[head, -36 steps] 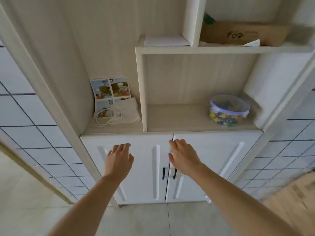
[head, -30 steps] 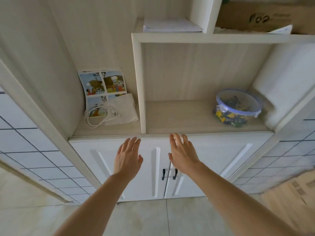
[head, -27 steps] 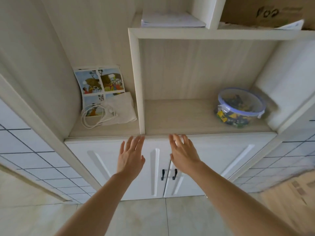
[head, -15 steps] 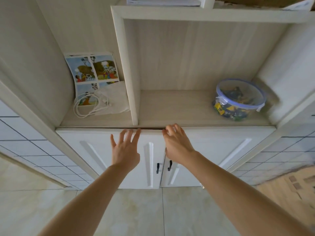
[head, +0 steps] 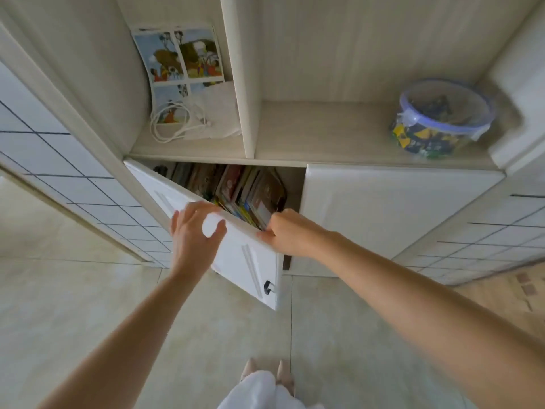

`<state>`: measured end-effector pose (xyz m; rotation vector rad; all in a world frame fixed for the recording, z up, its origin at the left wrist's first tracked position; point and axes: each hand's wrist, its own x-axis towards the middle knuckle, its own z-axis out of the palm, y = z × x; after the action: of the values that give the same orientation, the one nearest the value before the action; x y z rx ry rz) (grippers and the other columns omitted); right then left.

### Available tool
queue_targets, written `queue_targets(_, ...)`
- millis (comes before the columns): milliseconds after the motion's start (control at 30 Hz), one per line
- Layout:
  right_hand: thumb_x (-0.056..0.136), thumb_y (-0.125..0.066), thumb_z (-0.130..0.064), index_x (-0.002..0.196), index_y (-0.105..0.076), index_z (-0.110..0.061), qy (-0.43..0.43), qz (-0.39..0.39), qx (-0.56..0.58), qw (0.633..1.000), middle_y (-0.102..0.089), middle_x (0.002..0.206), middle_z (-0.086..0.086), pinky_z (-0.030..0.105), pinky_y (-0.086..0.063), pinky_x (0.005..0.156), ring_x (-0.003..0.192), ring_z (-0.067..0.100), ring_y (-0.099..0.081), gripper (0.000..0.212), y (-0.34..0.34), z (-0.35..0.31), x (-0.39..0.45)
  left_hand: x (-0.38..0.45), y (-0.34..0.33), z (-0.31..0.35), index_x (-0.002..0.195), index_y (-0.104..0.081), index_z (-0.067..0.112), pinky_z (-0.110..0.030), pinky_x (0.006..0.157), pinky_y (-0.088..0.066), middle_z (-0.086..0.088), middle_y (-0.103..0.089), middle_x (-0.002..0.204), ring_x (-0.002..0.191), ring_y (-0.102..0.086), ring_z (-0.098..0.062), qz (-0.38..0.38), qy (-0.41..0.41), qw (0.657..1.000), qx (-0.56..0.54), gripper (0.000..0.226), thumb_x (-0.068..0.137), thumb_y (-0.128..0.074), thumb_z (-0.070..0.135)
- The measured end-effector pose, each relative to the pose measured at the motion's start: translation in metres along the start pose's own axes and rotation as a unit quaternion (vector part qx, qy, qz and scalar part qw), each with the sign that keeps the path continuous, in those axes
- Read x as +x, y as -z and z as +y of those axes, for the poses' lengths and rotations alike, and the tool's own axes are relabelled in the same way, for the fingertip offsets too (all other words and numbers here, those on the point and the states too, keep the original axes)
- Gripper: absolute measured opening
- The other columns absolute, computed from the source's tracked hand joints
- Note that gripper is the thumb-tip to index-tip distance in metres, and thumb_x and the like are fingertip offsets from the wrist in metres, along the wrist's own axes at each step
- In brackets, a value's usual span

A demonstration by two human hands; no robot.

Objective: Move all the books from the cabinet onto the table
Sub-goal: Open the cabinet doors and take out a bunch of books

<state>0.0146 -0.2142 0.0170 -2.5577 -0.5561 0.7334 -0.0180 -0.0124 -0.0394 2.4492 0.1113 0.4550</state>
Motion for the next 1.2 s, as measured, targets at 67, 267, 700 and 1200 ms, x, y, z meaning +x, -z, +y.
queue_targets(67, 0.099, -0.045, -0.037, 0.057, -0.039, -0.013, 0.002, -0.018, 0.003, 1.000, -0.027, 0.056, 0.004, 0.028, -0.028, 0.047, 0.044, 0.010, -0.035, 0.049, -0.014, -0.006, -0.002, 0.003, 0.009, 0.009, 0.129, -0.052, 0.019, -0.048, 0.108, -0.037, -0.002, -0.047, 0.132, 0.124, -0.046, -0.023, 0.068, 0.187, 0.973, -0.120, 0.048, 0.085, -0.070, 0.028)
queue_targets(267, 0.090, -0.058, -0.045, 0.058, -0.053, -0.010, -0.045, -0.071, 0.092, 0.992, -0.062, 0.060, 0.008, 0.026, -0.052, 0.064, 0.060, 0.021, -0.068, 0.047, -0.037, -0.022, -0.001, 0.006, 0.000, 0.003, 0.150, -0.005, 0.039, -0.055, 0.099, -0.046, -0.007, -0.014, 0.159, 0.132, -0.041, -0.035, -0.081, 0.411, 0.864, -0.278, 0.116, 0.066, -0.086, 0.033)
queue_targets(700, 0.089, -0.065, -0.036, 0.146, -0.031, -0.014, -0.165, -0.214, 0.359, 0.893, -0.045, 0.145, 0.007, 0.041, -0.048, 0.101, 0.121, 0.031, -0.054, 0.070, -0.120, -0.119, -0.008, -0.032, 0.071, -0.085, 0.149, -0.010, 0.042, -0.034, 0.069, -0.055, -0.004, -0.041, 0.147, 0.106, -0.057, -0.019, -0.186, 0.311, 0.881, -0.303, 0.110, 0.071, -0.084, 0.022)
queue_targets(1200, 0.091, -0.064, -0.017, 0.137, -0.030, -0.011, -0.187, -0.091, 0.607, 0.767, -0.046, 0.137, 0.016, 0.052, -0.052, 0.093, 0.118, 0.034, -0.053, 0.058, -0.235, -0.312, 0.045, -0.013, 0.191, -0.206, 0.143, -0.029, 0.051, -0.036, 0.070, -0.060, 0.003, -0.050, 0.140, 0.101, -0.063, -0.011, -0.343, 0.235, 0.870, -0.264, 0.091, 0.078, -0.077, 0.011)
